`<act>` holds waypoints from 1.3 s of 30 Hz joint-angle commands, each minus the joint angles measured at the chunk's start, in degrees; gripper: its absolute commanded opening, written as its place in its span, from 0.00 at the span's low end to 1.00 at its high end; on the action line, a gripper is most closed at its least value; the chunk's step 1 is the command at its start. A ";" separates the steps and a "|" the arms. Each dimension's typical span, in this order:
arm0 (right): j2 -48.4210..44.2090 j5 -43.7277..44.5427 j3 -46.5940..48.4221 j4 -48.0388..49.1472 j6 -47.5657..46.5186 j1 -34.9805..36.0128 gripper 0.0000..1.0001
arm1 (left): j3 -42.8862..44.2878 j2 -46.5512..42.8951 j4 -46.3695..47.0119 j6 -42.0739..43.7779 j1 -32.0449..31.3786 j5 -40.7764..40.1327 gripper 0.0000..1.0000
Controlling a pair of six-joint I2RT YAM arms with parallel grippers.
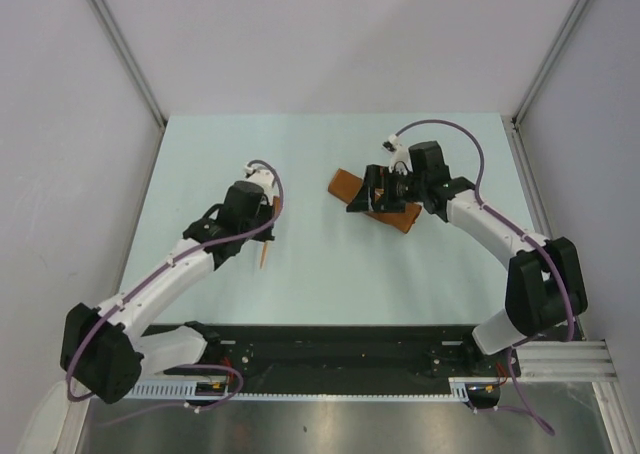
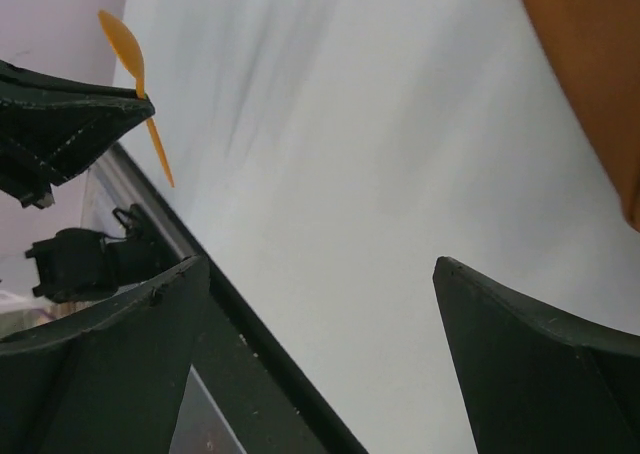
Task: Fold the napkin into a case and place the utensils inside
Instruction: Pass from the left arm to the right, then insert the spoon into the folded napkin.
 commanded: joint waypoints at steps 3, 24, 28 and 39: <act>3.52 -9.55 9.05 0.45 -1.25 3.89 0.96 | 5.43 -1.44 4.30 14.77 -10.43 3.50 0.00; 12.66 -13.14 15.66 -2.64 -0.82 8.92 0.19 | 12.12 5.06 1.57 22.16 -21.25 1.83 0.00; 11.17 -15.61 11.71 -0.36 1.45 8.48 0.00 | 13.97 6.47 2.35 22.09 -20.99 -2.47 0.00; -10.70 7.82 -18.25 16.34 24.05 -8.73 0.00 | 21.98 18.24 16.71 -11.03 -1.06 20.34 0.53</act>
